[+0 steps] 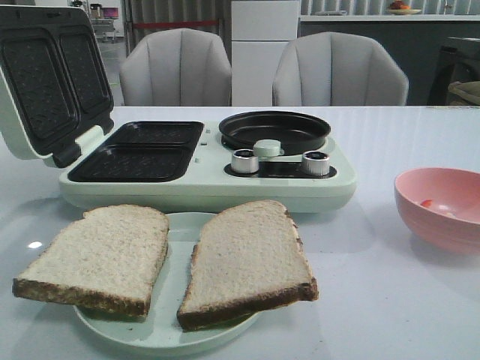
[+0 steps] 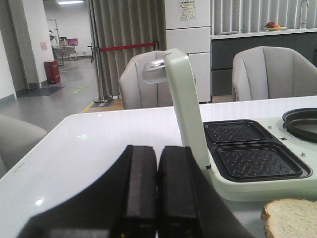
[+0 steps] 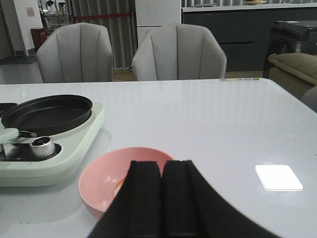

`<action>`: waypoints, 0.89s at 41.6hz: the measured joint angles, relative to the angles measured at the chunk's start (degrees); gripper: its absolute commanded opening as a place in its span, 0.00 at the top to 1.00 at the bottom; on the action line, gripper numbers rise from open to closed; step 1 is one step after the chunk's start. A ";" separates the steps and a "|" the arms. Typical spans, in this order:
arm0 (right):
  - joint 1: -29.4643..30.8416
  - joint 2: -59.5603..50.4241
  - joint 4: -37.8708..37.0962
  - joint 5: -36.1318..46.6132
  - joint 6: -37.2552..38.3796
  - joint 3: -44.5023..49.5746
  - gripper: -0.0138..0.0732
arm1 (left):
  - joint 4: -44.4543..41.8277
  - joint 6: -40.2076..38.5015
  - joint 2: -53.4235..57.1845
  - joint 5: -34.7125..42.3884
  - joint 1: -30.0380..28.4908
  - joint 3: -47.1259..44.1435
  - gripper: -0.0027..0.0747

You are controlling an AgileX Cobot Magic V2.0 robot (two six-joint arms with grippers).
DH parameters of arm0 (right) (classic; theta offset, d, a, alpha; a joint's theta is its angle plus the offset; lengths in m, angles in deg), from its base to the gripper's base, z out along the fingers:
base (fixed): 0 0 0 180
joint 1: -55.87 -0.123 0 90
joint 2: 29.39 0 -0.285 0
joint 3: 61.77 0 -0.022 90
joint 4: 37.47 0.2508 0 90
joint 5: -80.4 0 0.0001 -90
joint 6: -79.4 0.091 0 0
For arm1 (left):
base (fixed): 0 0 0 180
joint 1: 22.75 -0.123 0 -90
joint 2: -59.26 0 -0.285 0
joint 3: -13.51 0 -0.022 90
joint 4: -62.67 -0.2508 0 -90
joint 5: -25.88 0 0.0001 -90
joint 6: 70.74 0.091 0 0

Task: Make breakfast with bread and shrimp

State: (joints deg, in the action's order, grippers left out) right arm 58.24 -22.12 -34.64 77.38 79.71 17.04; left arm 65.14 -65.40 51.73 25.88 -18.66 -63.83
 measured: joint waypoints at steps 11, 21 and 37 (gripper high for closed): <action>0.00 0.00 0.00 0.00 0.00 0.00 0.79 | 0.00 0.00 0.00 0.00 0.00 0.00 0.83; 0.00 0.00 0.00 0.00 0.00 0.00 0.79 | 0.00 0.00 0.00 0.00 0.00 0.00 0.83; 0.00 0.00 0.00 0.97 0.00 0.00 0.79 | 0.00 0.00 0.00 0.00 0.00 0.00 0.83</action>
State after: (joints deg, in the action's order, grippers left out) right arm 58.24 -22.12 -34.64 78.36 79.71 17.04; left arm 65.14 -65.40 51.73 25.88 -18.66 -63.83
